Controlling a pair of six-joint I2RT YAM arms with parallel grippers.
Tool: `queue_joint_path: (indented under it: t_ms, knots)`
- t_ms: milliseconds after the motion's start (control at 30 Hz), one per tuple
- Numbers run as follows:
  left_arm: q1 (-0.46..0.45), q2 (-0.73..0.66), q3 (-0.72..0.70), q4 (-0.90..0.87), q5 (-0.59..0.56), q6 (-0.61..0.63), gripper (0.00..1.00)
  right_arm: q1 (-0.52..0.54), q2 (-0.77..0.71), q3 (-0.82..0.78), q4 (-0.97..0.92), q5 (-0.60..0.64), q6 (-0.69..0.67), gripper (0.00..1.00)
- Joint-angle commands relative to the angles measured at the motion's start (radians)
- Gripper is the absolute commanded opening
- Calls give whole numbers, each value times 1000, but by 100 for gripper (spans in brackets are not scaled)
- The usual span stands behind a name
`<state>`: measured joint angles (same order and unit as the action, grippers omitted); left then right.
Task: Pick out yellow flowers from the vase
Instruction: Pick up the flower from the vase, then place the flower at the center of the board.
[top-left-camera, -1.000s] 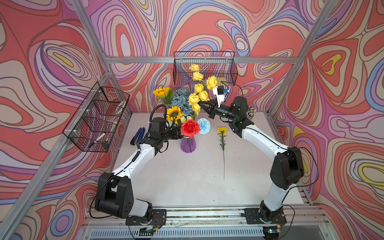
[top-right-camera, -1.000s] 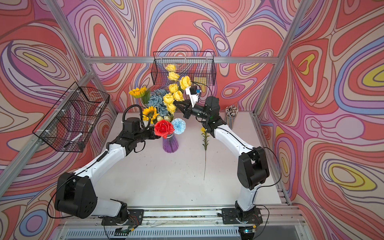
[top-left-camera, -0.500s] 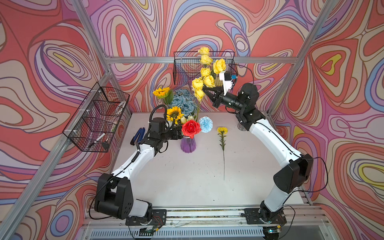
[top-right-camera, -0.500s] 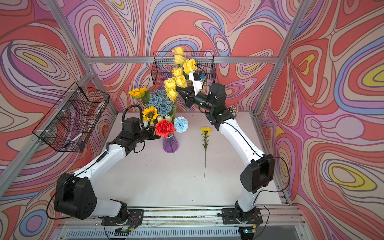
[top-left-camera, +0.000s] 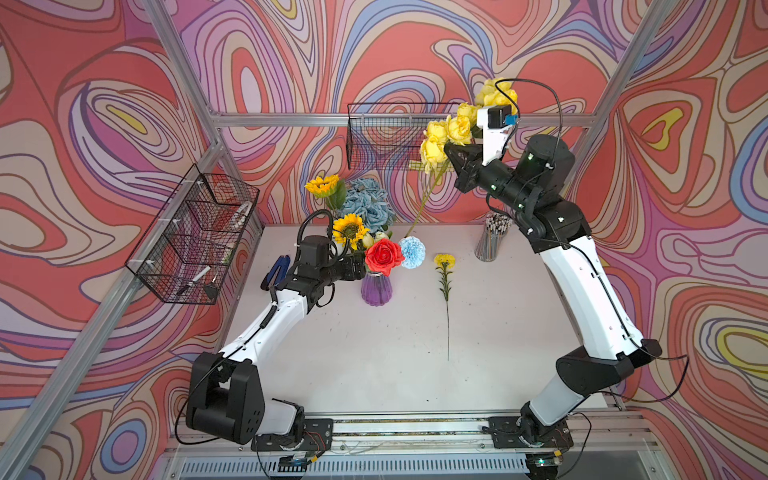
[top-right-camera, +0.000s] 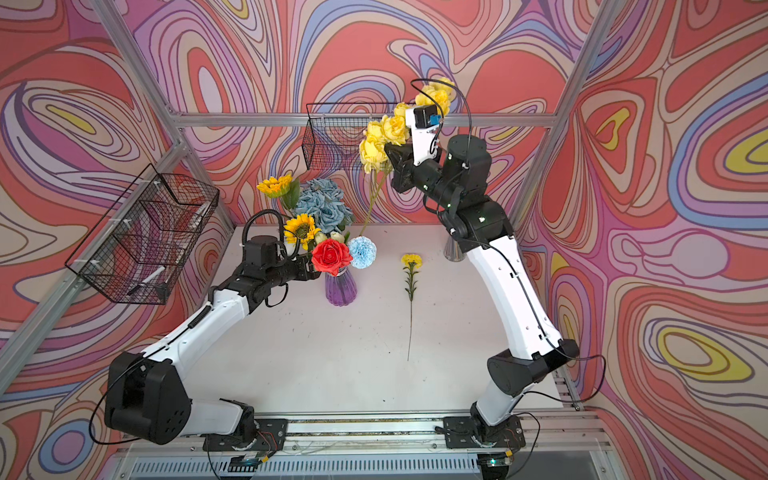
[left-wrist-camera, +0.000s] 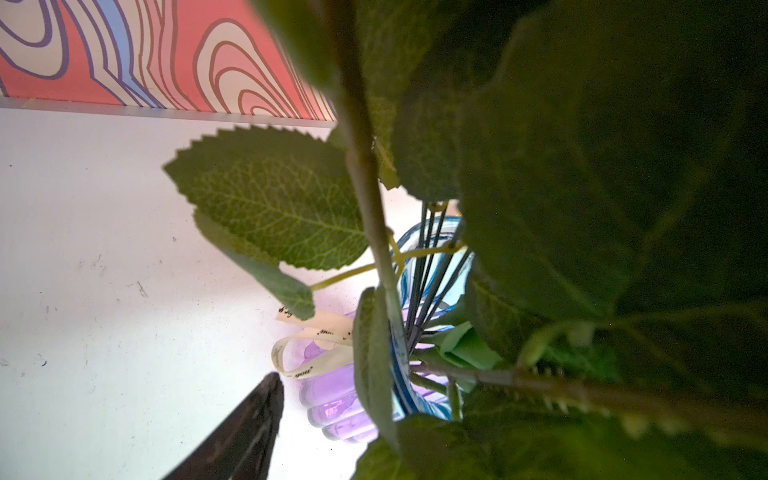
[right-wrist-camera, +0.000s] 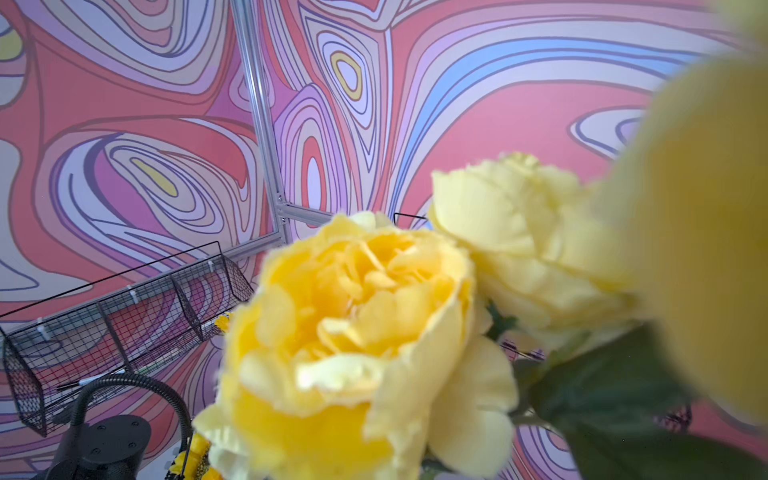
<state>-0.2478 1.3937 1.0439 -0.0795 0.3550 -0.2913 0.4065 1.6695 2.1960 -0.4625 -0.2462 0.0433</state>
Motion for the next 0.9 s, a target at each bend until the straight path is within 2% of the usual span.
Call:
queue_joint_path:
  t_ms: [0, 167, 333, 433, 867]
  knots:
    - [1, -28, 11, -14, -4, 17, 80, -21, 1, -20, -153, 97, -31, 0]
    - [1, -33, 9, -13, -2, 19, 80, -56, -17, -74, -201, 171, -73, 0]
    - [1, -32, 7, -13, -4, 19, 80, -96, -82, -156, -202, 315, -133, 0]
    - [2, -30, 8, -13, -5, 20, 80, -135, -120, -162, -199, 323, -147, 0]
    - [1, -38, 11, -14, -7, 18, 80, -201, -99, 36, -280, 386, -207, 0]
